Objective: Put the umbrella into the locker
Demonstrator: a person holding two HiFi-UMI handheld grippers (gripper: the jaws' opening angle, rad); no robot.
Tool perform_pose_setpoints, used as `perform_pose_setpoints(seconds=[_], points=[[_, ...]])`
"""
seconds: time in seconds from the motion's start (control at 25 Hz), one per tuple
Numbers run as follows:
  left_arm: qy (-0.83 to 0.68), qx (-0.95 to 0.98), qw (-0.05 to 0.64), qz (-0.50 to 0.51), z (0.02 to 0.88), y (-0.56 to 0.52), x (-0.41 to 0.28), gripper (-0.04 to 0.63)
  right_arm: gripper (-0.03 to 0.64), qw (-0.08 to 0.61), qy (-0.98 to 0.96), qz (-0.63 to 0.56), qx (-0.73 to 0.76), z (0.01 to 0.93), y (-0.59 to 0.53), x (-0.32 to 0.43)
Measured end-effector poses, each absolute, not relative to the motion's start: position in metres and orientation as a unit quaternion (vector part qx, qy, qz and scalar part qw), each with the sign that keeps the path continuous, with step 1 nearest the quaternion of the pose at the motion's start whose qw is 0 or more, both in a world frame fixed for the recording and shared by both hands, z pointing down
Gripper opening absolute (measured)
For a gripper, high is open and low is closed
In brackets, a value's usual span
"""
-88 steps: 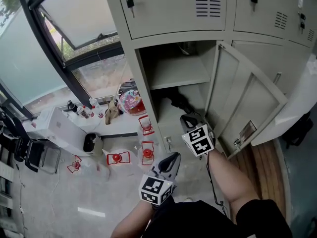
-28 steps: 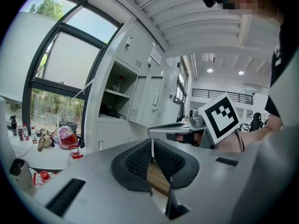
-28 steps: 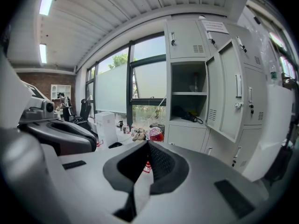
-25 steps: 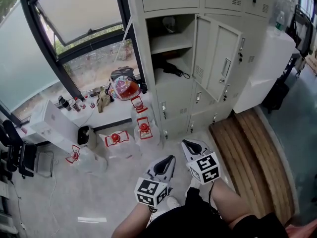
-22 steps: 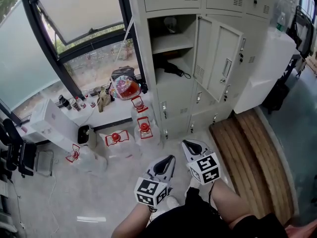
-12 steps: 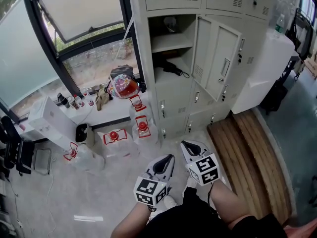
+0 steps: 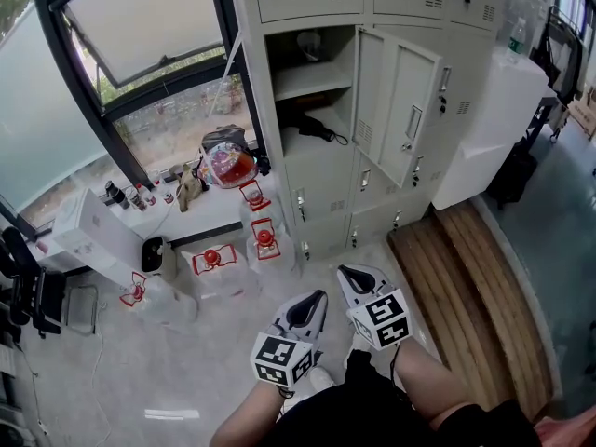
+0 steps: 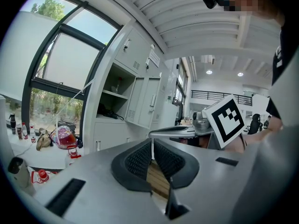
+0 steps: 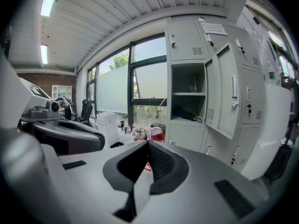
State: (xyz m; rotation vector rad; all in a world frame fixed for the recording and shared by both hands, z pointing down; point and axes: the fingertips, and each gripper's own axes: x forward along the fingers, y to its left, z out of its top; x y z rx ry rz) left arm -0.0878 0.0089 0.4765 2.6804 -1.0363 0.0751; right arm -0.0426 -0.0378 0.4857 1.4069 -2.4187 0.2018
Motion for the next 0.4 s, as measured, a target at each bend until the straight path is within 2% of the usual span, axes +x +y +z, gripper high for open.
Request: perform_pose_setpoints(seconds=[0.4], points=[[-0.353, 0.926, 0.13, 0.03, 0.4754, 0.0098, -0.0771, 0.028, 0.054, 0.162, -0.848, 0.071, 0.499, 0.4837, -0.0366, -0.0331]])
